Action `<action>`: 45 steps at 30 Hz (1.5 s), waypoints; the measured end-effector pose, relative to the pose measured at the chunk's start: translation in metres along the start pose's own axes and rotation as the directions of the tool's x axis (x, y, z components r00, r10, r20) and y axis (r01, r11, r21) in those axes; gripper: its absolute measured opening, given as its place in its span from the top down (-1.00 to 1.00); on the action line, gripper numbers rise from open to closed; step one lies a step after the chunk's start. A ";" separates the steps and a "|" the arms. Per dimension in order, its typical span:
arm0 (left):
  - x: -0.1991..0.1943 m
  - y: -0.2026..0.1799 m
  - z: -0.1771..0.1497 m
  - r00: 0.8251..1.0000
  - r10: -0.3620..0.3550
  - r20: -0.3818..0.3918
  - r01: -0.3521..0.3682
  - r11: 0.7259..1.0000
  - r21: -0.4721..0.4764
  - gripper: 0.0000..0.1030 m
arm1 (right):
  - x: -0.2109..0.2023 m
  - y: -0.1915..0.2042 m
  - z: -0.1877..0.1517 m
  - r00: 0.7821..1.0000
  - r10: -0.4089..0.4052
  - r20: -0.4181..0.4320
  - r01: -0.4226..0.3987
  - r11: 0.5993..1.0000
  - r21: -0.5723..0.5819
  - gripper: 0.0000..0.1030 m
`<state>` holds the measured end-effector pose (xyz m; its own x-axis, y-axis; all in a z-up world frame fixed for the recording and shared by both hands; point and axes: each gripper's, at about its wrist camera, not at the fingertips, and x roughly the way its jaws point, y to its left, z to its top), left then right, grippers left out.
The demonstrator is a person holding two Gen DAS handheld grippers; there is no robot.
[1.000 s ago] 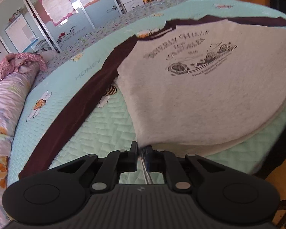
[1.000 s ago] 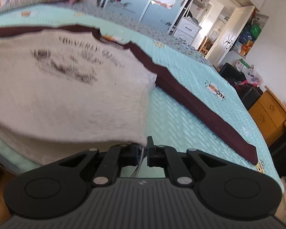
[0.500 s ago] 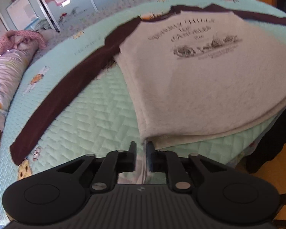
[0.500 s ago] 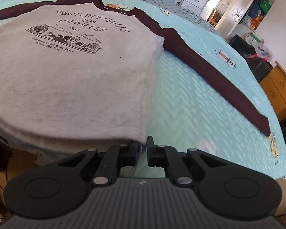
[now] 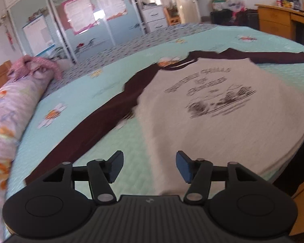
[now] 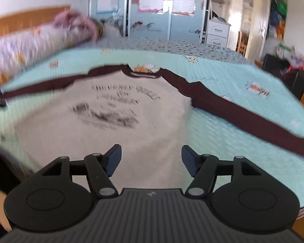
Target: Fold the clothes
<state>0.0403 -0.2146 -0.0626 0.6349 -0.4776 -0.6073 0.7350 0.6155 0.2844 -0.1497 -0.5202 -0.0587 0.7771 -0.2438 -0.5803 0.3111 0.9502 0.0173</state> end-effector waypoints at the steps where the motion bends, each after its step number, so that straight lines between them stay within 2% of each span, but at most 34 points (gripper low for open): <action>1: 0.009 -0.007 0.000 1.000 -0.017 -0.018 0.017 1.000 0.007 -0.17 | 0.009 0.003 0.000 1.000 0.009 -0.008 -0.008 1.000 0.018 -0.30; 2: 0.018 -0.014 -0.001 0.999 -0.034 -0.037 0.035 0.999 0.014 -0.17 | 0.018 0.005 0.000 1.000 0.017 -0.016 -0.017 0.999 0.037 -0.30; 4: 0.040 -0.026 -0.007 0.993 -0.051 -0.104 0.055 0.998 0.030 -0.17 | 0.042 0.009 -0.006 0.994 0.027 -0.105 -0.018 0.996 0.086 -0.30; 6: 0.061 -0.033 -0.023 0.976 -0.040 -0.212 0.051 0.998 0.046 -0.19 | 0.063 0.001 -0.022 0.971 0.023 -0.238 0.012 0.989 0.147 -0.29; 7: 0.061 -0.033 -0.030 0.978 -0.032 -0.206 0.041 0.998 0.043 -0.24 | 0.070 -0.006 -0.031 0.954 0.022 -0.299 0.033 0.984 0.176 -0.26; 8: 0.055 -0.031 -0.033 0.982 -0.028 -0.187 0.034 0.999 0.025 -0.29 | 0.068 -0.009 -0.038 0.952 0.031 -0.304 0.032 0.979 0.200 -0.26; 10: 0.046 -0.023 -0.034 0.981 -0.037 -0.190 0.034 0.999 -0.017 -0.30 | 0.051 -0.016 -0.040 0.963 0.049 -0.265 0.016 0.971 0.238 -0.26; 14: 0.025 -0.014 -0.029 0.991 -0.029 -0.128 0.024 0.999 -0.039 -0.30 | 0.026 -0.016 -0.030 0.982 0.006 -0.190 0.041 0.970 0.239 -0.29; 17: 0.028 -0.017 -0.023 0.992 -0.043 -0.119 0.038 0.998 -0.046 -0.34 | 0.028 -0.005 -0.017 0.992 0.046 -0.122 -0.015 0.970 0.244 -0.38; 18: 0.031 -0.019 -0.022 0.991 -0.047 -0.128 0.042 0.998 -0.045 -0.35 | 0.032 -0.001 -0.013 0.992 0.069 -0.103 -0.041 0.968 0.248 -0.48; 20: 0.038 -0.027 -0.024 0.986 -0.036 -0.160 0.032 0.999 -0.027 -0.35 | 0.050 0.013 -0.012 0.986 0.085 -0.144 -0.052 0.974 0.220 -0.50; 22: 0.038 -0.032 -0.023 0.984 -0.033 -0.173 0.031 0.999 -0.014 -0.34 | 0.070 0.019 -0.020 0.969 0.047 -0.242 -0.002 0.983 0.183 -0.49; 24: 0.029 -0.035 -0.018 0.986 -0.052 -0.157 0.050 0.999 -0.019 -0.35 | 0.076 0.015 -0.030 0.952 -0.011 -0.305 0.070 0.981 0.182 -0.47; 28: 0.030 -0.042 0.007 0.988 -0.081 -0.134 0.074 0.996 -0.055 -0.39 | 0.056 0.004 -0.018 0.974 0.012 -0.225 0.049 0.963 0.264 -0.48; 30: 0.042 -0.048 0.018 0.985 -0.101 -0.139 0.091 0.993 -0.080 -0.40 | 0.055 0.006 -0.005 0.982 0.004 -0.190 0.045 0.966 0.254 -0.50; 33: 0.065 -0.061 0.023 0.977 -0.111 -0.179 0.096 0.991 -0.093 -0.41 | 0.068 0.014 0.009 0.983 0.000 -0.182 0.041 0.973 0.225 -0.62; 35: 0.080 -0.066 0.017 0.963 -0.123 -0.239 0.095 0.988 -0.125 -0.41 | 0.086 0.021 0.012 0.981 -0.001 -0.194 0.042 0.978 0.206 -0.64; 37: 0.087 -0.068 0.010 0.952 -0.132 -0.277 0.093 0.984 -0.150 -0.43 | 0.105 0.024 0.006 0.969 -0.019 -0.246 0.067 0.980 0.190 -0.64; 39: 0.086 -0.068 0.005 0.950 -0.131 -0.285 0.087 0.983 -0.164 -0.48 | 0.113 0.027 -0.006 0.956 -0.041 -0.289 0.093 0.981 0.169 -0.64; 42: 0.086 -0.067 0.005 0.946 -0.136 -0.295 0.087 0.981 -0.172 -0.51 | 0.106 0.030 -0.017 0.958 -0.050 -0.281 0.089 0.988 0.128 -0.75; 45: 0.087 -0.067 0.006 0.944 -0.130 -0.303 0.081 0.982 -0.170 -0.56 | 0.100 0.029 -0.023 0.959 -0.050 -0.280 0.085 0.990 0.116 -0.79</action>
<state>0.0477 -0.3015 -0.1307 0.4313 -0.3408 -0.8353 0.7327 0.6726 0.1039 -0.0756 -0.5129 -0.1348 0.5760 -0.2268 -0.7853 0.4374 0.8972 0.0617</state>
